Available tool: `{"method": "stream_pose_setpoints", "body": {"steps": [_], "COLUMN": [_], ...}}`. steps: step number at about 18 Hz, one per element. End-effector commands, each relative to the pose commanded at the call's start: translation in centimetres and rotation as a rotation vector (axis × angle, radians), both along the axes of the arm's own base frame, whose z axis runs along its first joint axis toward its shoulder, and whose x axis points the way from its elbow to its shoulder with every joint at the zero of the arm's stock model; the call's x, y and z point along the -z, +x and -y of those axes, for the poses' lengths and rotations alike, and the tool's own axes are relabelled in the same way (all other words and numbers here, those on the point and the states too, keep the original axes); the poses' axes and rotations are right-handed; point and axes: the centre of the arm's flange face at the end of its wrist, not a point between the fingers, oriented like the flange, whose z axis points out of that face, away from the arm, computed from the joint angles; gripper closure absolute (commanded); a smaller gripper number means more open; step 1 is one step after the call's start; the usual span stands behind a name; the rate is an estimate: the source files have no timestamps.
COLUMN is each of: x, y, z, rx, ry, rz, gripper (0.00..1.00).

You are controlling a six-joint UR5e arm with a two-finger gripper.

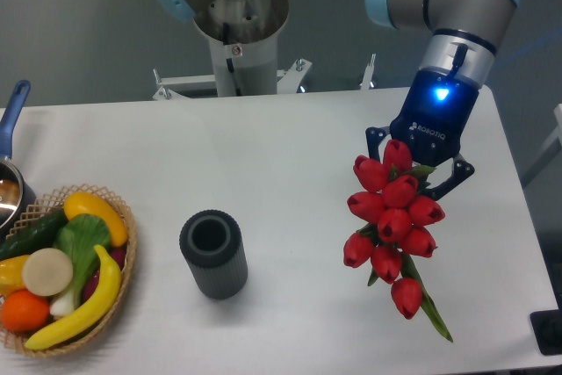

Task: Insert the flowers into the vase
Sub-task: 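Carry the red tulip bunch with the gripper over the grey vase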

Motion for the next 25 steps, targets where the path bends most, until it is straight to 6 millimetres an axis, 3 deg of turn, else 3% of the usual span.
{"method": "stream_pose_setpoints", "body": {"steps": [11, 14, 19, 25], "x": [0.4, 0.4, 0.8, -0.9], "y": [0.0, 1.3, 4.0, 7.9], "z": [-0.9, -2.4, -7.0, -9.2], "rx": [0.011, 0.043, 0.176, 0.340], "ry": [-0.003, 0.003, 0.102, 0.270], "rz": [0.008, -0.006, -0.013, 0.064], "gripper": [0.74, 0.74, 0.74, 0.74]}}
